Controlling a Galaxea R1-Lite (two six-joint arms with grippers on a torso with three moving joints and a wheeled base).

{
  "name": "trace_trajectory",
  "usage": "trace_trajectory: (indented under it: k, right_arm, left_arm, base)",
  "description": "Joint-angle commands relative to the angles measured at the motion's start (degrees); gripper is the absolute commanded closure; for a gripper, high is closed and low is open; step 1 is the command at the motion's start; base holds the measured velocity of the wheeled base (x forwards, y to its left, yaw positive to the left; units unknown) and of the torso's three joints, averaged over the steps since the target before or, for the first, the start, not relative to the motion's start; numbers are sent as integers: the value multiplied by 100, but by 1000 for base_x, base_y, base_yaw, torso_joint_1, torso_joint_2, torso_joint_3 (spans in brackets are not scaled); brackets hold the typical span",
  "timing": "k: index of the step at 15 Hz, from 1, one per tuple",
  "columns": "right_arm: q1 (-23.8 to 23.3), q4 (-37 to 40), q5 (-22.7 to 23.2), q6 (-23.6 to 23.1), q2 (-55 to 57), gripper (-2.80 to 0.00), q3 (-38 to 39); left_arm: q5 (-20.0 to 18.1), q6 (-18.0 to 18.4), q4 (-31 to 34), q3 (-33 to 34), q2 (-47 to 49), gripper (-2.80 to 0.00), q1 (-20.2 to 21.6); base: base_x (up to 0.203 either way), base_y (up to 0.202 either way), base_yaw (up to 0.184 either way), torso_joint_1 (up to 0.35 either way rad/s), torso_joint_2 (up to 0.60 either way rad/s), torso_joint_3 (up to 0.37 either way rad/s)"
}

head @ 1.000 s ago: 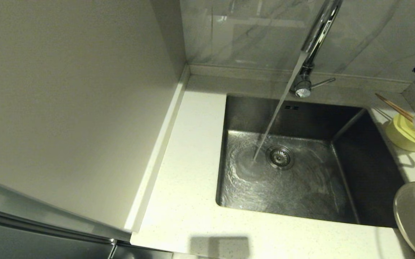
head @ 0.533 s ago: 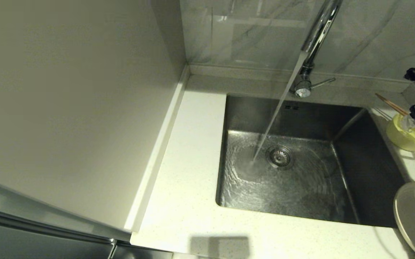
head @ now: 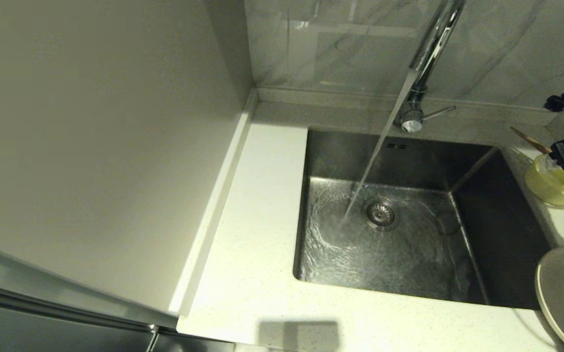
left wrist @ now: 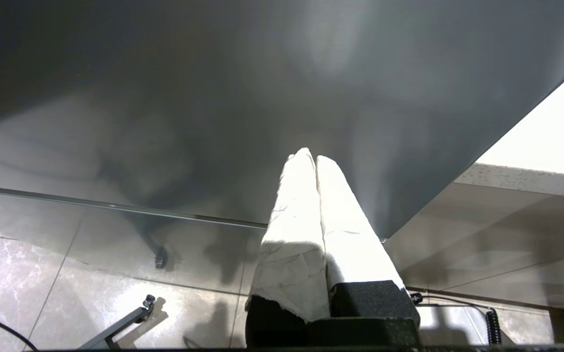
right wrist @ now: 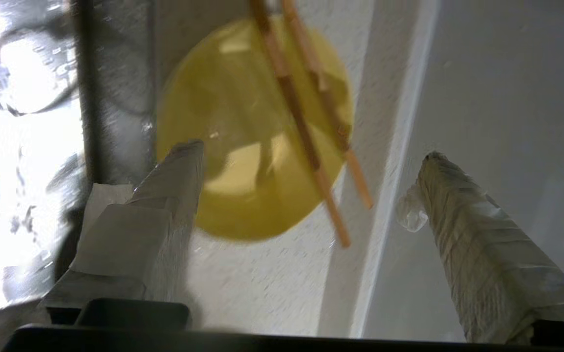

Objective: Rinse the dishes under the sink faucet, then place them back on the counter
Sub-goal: Pick up the bowl

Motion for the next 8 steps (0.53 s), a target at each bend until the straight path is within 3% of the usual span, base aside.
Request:
trace_trajectory:
  k: [1, 8]
  right_arm:
    - [-123, -260, -20, -185, 150, -280, 2]
    - [-248, -771, -19, -596, 352, -280, -13]
  left_arm:
    - [3, -4, -4, 0, -9, 0, 0]
    - [3, -4, -4, 0, -9, 0, 0]
  base:
    - [0, 0, 0, 0, 0, 0]
    - [0, 0, 0, 0, 0, 0]
